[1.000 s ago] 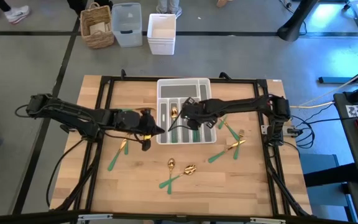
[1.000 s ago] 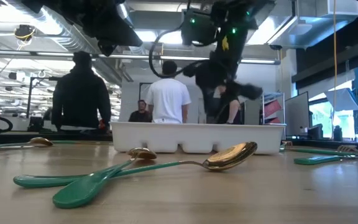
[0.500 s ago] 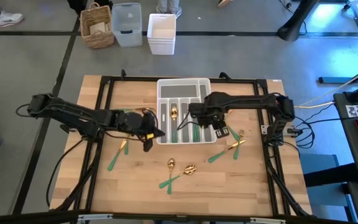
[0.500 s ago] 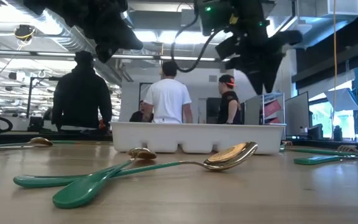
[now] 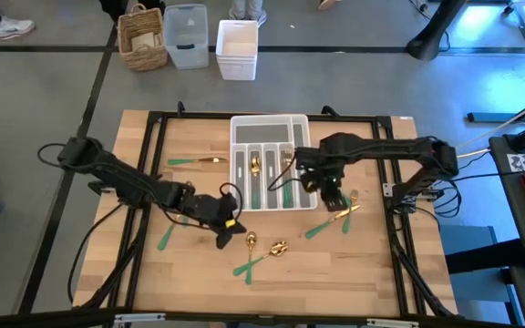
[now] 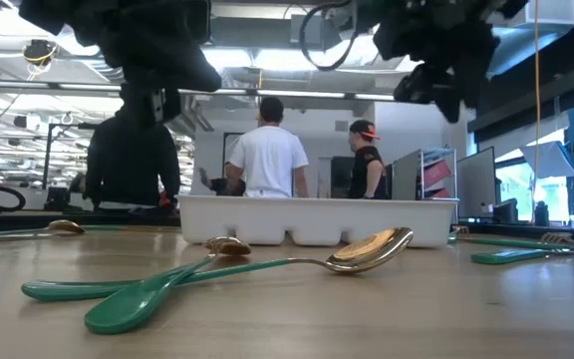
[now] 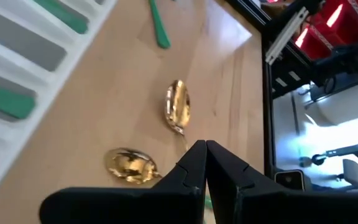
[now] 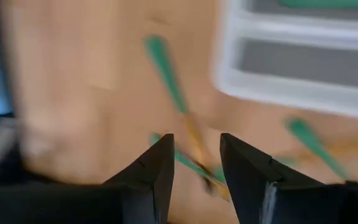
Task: Sort silverware
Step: Put the top fork into the silverware organizer
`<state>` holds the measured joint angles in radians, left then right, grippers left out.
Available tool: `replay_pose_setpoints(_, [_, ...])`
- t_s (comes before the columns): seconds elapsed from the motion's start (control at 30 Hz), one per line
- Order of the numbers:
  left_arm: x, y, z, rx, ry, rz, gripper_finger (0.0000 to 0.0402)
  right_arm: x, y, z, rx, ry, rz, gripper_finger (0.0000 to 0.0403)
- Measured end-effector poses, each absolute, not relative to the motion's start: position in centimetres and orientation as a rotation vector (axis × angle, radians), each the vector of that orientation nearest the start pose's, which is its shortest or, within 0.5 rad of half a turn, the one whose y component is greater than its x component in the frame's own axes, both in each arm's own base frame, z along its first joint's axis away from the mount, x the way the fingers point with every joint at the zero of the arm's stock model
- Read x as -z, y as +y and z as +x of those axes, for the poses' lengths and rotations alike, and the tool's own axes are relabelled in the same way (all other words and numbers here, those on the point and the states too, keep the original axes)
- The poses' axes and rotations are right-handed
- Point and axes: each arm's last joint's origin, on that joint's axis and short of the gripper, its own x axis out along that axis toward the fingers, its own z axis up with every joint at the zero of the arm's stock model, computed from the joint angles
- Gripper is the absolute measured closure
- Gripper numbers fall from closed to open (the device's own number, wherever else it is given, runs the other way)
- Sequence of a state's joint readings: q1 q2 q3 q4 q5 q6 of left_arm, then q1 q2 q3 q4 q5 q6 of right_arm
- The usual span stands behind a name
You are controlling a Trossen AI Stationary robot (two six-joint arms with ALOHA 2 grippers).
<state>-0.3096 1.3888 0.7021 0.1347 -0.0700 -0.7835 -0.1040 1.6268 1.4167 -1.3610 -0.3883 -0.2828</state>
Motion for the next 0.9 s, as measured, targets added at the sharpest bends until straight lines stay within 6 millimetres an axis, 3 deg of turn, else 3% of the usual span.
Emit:
replay_pose_setpoints(0.1, [-19.8,-9.0,27.4,0.038,0.585,-0.638,0.0398,-27.0,-1.2,28.5,-0.552,1.419,0.262,0.027])
replay_pose_setpoints(0.2, [-19.3,-9.5,28.3,0.07,0.544,-0.607,0.0398,-25.8,-0.3,28.1,-0.564,1.468,0.268,0.027])
replay_pose_setpoints(0.43, [-17.4,-9.9,29.5,0.09,0.52,-0.56,0.0398,-21.5,1.9,26.1,-0.235,1.734,0.063,0.027])
replay_pose_setpoints(0.63, [-16.9,-9.9,29.7,0.099,0.533,-0.505,0.0398,-18.2,4.2,24.6,-0.128,1.764,-0.039,0.027])
replay_pose_setpoints(0.9, [-16.9,-9.8,29.7,0.1,0.534,-0.488,0.0398,-17.3,5.4,23.2,0.021,1.793,-0.287,0.027])
